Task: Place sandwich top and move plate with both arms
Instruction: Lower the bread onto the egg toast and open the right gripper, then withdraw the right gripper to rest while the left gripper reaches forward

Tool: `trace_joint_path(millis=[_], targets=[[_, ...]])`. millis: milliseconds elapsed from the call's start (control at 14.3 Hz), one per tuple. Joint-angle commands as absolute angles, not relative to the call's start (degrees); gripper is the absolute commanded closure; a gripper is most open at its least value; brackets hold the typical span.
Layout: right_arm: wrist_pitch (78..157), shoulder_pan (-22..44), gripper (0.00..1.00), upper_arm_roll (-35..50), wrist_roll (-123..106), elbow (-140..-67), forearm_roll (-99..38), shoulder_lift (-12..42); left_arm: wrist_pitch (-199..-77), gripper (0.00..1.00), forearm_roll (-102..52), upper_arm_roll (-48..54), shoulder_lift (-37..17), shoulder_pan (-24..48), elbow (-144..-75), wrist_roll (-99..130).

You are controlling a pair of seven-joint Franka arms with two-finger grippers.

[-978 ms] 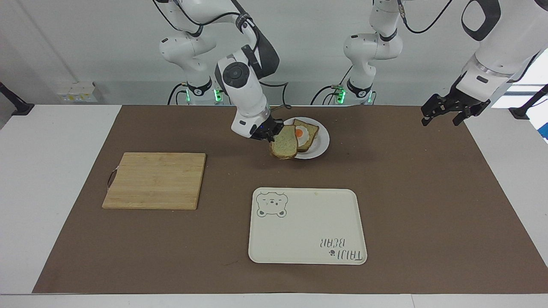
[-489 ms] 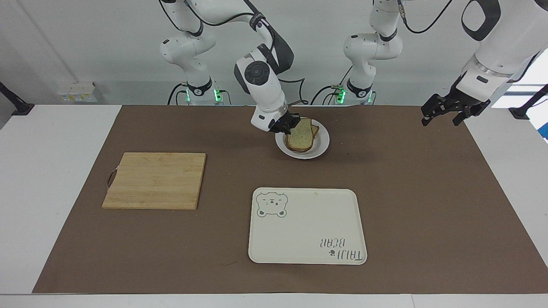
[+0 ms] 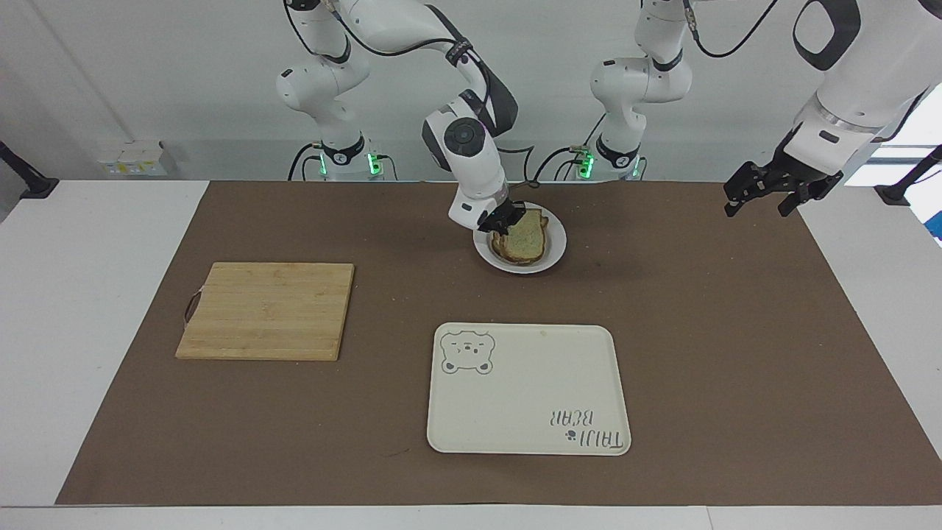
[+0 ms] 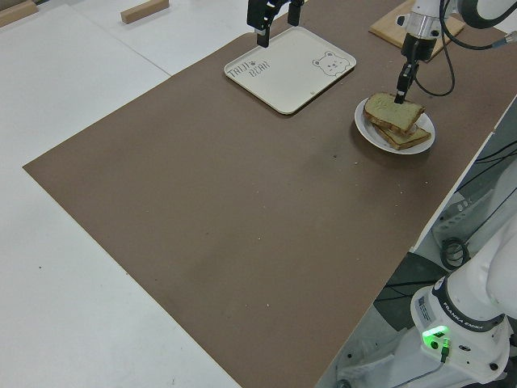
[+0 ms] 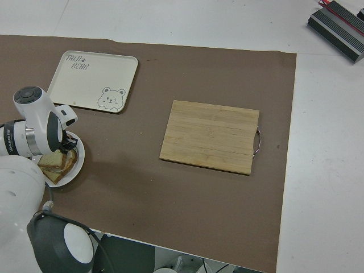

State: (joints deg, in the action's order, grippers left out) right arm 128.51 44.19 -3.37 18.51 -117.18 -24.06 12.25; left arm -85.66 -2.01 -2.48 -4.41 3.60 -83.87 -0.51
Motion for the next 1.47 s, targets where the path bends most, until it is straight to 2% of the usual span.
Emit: trace_joint_path(millis=[0,70,140,419,698,1117,1397], targets=[[129.90,44.38,0.97,-3.34,18.63,-118.04,-25.84,11.95,-85.43,0.00,-2.11,-2.37,-2.81,3.25,-85.52,-1.14],[129.82,44.38,0.61,-3.34,18.11,-117.86,-25.84,11.95,-85.43,0.00,-2.20,-2.37,-2.81,3.25,-85.52,-1.14],[129.29,44.30,0.01,-3.34,18.37,-117.43,-25.75,12.13,-85.43,0.00,-2.20,-2.37,-2.81,3.25,-85.52,-1.14],[129.37,42.98,0.00,-4.21,18.19,-116.10,-24.70,11.34,-85.43,0.00,-2.20,-2.37,-2.81,3.25,-85.52,-1.14],[127.98,37.28,0.00,-4.31,18.11,-116.10,-17.77,7.65,-85.43,0.00,-2.11,-2.37,-2.81,3.25,-85.52,-1.06],[117.87,27.96,0.00,-4.22,18.11,-110.22,-4.59,4.58,-85.43,0.00,-2.11,-2.37,-2.81,3.25,-85.52,-1.14],[116.28,24.62,0.00,-4.31,17.84,-109.86,-3.08,1.85,-85.52,0.00,-2.11,-2.37,-2.81,3.25,-85.52,-1.14]])
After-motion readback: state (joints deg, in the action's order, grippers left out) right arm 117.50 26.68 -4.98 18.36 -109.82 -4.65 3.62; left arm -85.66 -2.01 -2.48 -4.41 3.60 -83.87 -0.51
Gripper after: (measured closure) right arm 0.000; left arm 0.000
